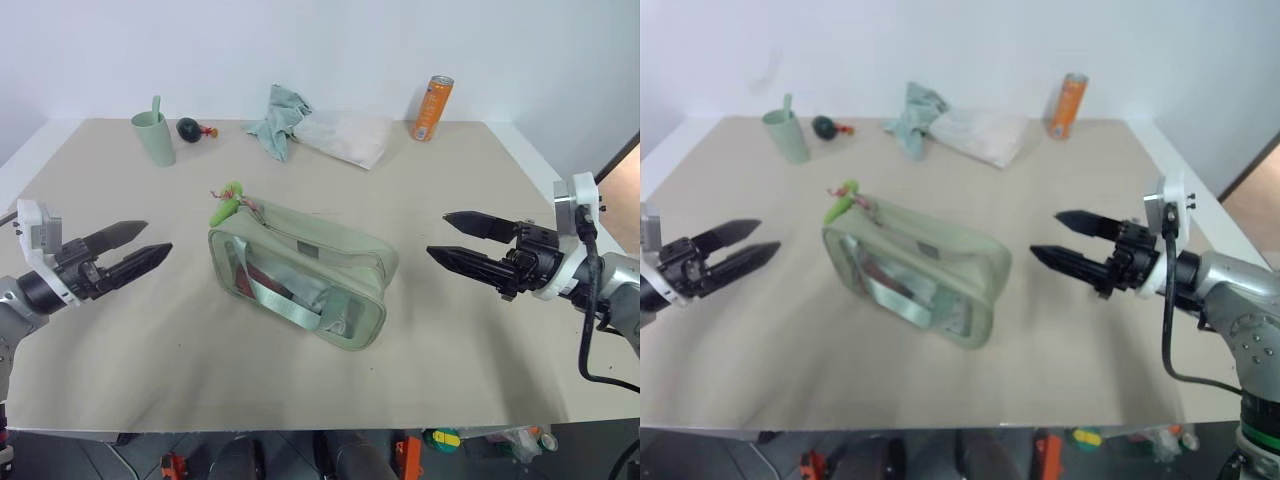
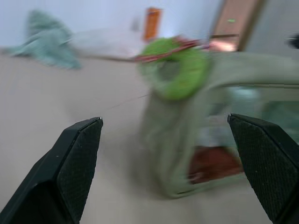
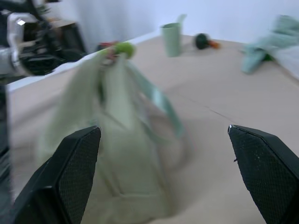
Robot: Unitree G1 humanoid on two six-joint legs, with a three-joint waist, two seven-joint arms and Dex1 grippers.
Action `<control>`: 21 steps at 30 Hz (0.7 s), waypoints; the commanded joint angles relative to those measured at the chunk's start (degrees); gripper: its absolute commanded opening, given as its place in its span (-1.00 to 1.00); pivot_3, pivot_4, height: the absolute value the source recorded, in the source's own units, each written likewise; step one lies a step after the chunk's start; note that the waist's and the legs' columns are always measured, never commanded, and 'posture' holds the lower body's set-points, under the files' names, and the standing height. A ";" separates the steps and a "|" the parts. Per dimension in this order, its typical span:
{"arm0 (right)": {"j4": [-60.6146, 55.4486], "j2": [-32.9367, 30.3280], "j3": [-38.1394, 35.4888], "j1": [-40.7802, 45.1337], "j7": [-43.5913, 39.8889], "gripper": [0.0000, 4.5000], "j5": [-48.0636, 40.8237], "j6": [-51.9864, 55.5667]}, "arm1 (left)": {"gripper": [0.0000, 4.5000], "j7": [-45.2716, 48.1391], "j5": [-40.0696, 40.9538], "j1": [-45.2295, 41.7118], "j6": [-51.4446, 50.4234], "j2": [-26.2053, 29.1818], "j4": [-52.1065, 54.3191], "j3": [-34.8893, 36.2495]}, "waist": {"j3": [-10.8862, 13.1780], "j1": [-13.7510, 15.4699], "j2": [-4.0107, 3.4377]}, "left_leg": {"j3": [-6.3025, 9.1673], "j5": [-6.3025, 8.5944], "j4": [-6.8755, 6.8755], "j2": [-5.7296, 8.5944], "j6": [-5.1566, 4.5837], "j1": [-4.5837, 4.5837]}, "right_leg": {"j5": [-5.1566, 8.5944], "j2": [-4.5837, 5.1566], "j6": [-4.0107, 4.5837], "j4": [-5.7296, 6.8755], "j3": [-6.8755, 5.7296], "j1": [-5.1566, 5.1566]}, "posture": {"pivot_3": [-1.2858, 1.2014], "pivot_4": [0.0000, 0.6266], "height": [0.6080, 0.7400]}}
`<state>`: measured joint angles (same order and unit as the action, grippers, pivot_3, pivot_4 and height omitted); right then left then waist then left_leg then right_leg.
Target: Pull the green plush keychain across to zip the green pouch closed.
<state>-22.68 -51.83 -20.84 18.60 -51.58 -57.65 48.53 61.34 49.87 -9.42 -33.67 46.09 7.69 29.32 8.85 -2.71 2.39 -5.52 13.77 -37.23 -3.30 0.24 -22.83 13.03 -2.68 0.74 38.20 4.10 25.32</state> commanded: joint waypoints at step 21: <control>-9.17 -0.61 23.19 8.96 -7.15 1.00 14.47 -7.49 | 0.97 5.15 8.05 4.20 0.02 0.98 13.28 1.03 | 0.00 0.02 -0.01 | 0.33 0.00 -0.18 0.03 0.02 -0.13 | 0.10 0.02 -0.06 0.04 -0.26 -0.03 | 0.03 -0.52 1.00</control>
<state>-31.97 -53.18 2.42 26.25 -58.65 -44.17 42.65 67.16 57.82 -5.61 -34.78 47.48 19.25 29.68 8.85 -2.69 2.38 -5.19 13.77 -37.41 -3.27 0.26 -22.95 13.13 -2.66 0.68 38.25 3.84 25.29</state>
